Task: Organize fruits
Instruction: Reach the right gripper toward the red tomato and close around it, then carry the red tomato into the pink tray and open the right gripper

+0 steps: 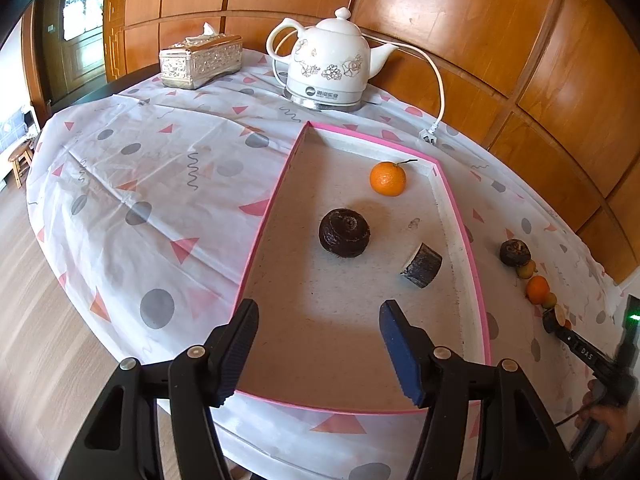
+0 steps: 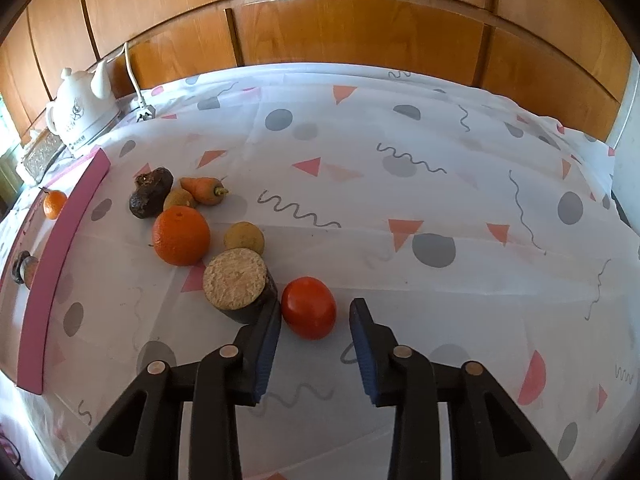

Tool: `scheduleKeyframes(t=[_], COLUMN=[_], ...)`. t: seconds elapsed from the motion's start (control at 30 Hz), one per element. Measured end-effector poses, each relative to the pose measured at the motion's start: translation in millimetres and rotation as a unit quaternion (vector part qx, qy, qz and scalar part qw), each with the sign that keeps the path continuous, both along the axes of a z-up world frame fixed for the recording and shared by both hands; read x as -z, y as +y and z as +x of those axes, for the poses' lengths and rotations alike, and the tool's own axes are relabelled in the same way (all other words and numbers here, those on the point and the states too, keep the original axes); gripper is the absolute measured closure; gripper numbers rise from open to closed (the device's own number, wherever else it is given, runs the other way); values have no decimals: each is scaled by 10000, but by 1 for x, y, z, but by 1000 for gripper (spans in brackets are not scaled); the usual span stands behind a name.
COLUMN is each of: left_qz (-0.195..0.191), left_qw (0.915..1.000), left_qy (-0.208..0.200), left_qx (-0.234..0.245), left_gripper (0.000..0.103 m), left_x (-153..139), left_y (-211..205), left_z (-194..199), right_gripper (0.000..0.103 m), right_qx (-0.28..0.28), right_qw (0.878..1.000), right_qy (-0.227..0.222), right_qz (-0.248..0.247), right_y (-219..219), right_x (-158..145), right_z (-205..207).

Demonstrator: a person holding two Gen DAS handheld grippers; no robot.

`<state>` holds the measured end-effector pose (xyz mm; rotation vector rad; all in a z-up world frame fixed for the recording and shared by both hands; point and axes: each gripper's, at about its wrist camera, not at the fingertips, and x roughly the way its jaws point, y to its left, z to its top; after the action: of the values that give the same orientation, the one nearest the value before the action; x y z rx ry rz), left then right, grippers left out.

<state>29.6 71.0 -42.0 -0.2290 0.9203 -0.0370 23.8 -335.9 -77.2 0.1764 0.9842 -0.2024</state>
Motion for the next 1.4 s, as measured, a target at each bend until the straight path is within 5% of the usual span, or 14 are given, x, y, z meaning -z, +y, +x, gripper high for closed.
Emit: scheduleKeyframes(t=[0.07, 0.7, 1.07, 1.4], left_qz=[11, 12, -41, -107], left_qw=[10000, 9995, 9990, 9982], left_qy=[-7, -78, -114, -127], left_qx=[-14, -304, -432, -574], left_gripper=[39, 36, 35, 34], left_x=[0, -3, -4, -3], left_y=[0, 14, 19, 27], left_z=[0, -7, -10, -11], right_gripper=[75, 75, 75, 75], right_qx=[-40, 23, 155, -970], right_qw=[10000, 10000, 9990, 9924], right_qy=[19, -52, -422, -683], right_qz=[8, 82, 83, 340], right_y=[1, -1, -5, 59], right_x=[2, 0, -29, -59], right_z=[0, -9, -22, -15])
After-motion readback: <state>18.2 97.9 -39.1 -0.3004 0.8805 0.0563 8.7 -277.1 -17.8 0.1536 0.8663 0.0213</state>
